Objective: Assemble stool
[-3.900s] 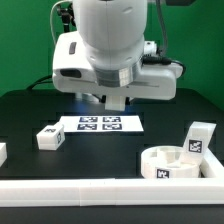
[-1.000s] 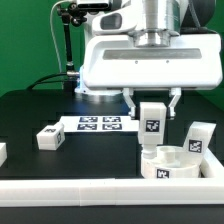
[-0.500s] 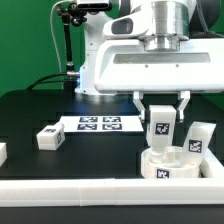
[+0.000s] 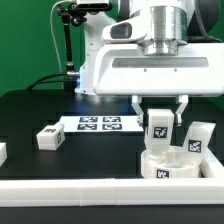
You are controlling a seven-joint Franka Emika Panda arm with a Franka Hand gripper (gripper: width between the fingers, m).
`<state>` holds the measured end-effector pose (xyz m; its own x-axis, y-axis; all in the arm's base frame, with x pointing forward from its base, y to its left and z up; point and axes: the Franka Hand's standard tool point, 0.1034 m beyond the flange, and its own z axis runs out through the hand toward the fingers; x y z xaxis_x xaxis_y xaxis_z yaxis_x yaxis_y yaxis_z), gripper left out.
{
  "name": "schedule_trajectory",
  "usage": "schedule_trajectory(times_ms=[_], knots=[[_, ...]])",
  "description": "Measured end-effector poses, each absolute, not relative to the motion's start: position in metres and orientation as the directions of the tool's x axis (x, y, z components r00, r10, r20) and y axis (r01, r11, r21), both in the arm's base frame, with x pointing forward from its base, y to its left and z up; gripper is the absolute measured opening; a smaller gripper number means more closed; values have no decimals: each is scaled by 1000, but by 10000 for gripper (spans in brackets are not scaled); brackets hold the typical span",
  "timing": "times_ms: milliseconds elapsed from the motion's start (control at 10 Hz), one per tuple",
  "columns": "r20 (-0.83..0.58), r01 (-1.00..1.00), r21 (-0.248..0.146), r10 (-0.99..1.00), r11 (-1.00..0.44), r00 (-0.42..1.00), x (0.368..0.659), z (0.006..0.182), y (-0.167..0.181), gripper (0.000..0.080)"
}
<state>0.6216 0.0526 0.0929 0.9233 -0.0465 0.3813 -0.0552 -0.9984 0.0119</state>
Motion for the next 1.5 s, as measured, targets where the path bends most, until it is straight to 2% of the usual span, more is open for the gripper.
schedule_trajectory(times_ms=[900, 1300, 1400, 1500], knots=[[354, -44, 25, -32, -999, 935, 614, 74, 53, 338], [365, -45, 26, -32, -999, 931, 615, 74, 52, 338], [365, -45, 26, -32, -999, 931, 615, 74, 52, 416], [365, -45, 26, -33, -999, 931, 615, 75, 52, 416]])
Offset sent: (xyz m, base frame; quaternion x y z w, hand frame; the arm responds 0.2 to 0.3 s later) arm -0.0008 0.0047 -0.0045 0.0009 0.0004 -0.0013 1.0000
